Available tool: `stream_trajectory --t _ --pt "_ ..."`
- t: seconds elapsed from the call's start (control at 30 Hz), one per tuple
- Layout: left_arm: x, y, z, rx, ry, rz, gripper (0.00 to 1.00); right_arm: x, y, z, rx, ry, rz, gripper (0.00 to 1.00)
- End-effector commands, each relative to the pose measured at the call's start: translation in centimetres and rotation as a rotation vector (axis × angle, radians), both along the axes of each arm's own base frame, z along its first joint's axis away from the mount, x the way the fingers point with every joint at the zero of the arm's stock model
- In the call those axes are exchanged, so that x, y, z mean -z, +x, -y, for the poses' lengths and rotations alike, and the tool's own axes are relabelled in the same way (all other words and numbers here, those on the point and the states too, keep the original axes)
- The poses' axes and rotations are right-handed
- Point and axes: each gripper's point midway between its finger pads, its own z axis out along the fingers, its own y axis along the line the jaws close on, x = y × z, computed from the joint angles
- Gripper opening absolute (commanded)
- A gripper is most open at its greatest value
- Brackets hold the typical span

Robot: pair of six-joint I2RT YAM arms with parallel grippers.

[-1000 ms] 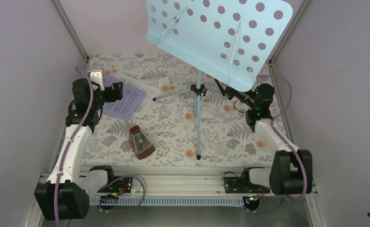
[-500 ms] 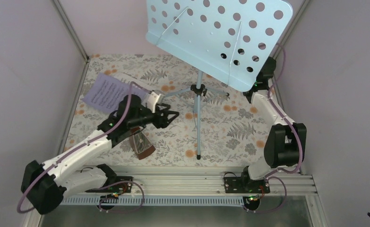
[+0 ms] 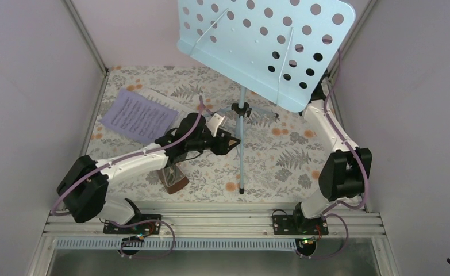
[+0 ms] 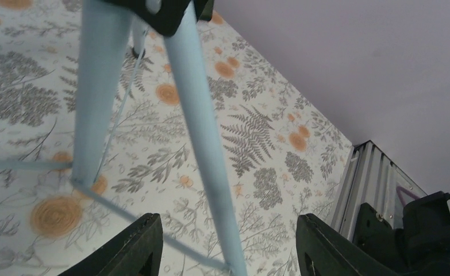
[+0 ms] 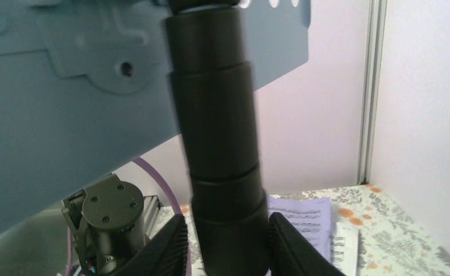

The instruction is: Pack up the instrument practice props

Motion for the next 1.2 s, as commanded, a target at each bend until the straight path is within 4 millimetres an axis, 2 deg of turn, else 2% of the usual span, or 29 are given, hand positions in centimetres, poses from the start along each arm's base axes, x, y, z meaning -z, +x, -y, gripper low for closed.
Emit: stream_trajectory --t 0.0,0.07,0.13,0.17,0.27,0.4,0.43,0.53,0.63,0.7,0.83,1.0,1.17 --pt "-3.4 0.7 2.6 0.042 -0.099 0.075 0.59 0.0 -0.3 -0.5 -0.036 -0.015 0.001 0.28" --pt "-2.9 1.0 3.3 0.059 -0.092 0.067 0.59 -0.1 -0.4 -0.5 -0.029 -0.014 0.004 0.22" --pt "-2.5 1.1 4.0 0.076 -0.091 0.061 0.59 -0.1 -0.4 -0.5 -0.025 -0.015 0.006 0.22" --pt "-2.2 1.1 4.3 0.083 -0.088 0.057 0.59 -0.1 -0.5 -0.6 -0.024 -0.016 0.006 0.23" --pt "-1.4 1.3 5.1 0.1 -0.077 0.048 0.59 -0.1 -0.5 -0.6 -0.016 -0.019 0.005 0.38" --pt "-0.4 1.8 5.2 0.077 -0.054 0.049 0.52 0.0 -0.5 -0.8 -0.004 -0.024 0.003 0.37" --pt "-0.2 1.9 5.2 0.071 -0.045 0.05 0.47 0.1 -0.6 -0.8 -0.002 -0.027 0.008 0.35" --pt "0.5 2.2 5.2 0.056 -0.005 0.056 0.21 0.2 -0.7 -1.0 -0.003 -0.031 0.004 0.28" --pt "1.0 2.5 5.2 0.037 0.035 0.069 0.04 0.3 -0.8 -1.1 -0.004 -0.034 -0.005 0.09" --pt "0.7 2.8 5.0 0.013 0.05 0.092 0.03 -0.1 -1.2 -1.1 -0.001 -0.033 0.001 0.04" --pt "-2.4 3.4 4.8 -0.014 0.027 0.174 0.02 -2.0 -2.7 -1.0 0.022 -0.018 0.043 0.04" --pt "-8.5 3.7 4.6 -0.037 -0.028 0.296 0.02 -4.3 -4.7 -1.0 0.06 0.002 0.084 0.04" --pt "-13.8 3.3 3.7 -0.066 -0.087 0.412 0.02 -4.9 -6.5 -0.9 0.087 0.015 0.11 0.04"
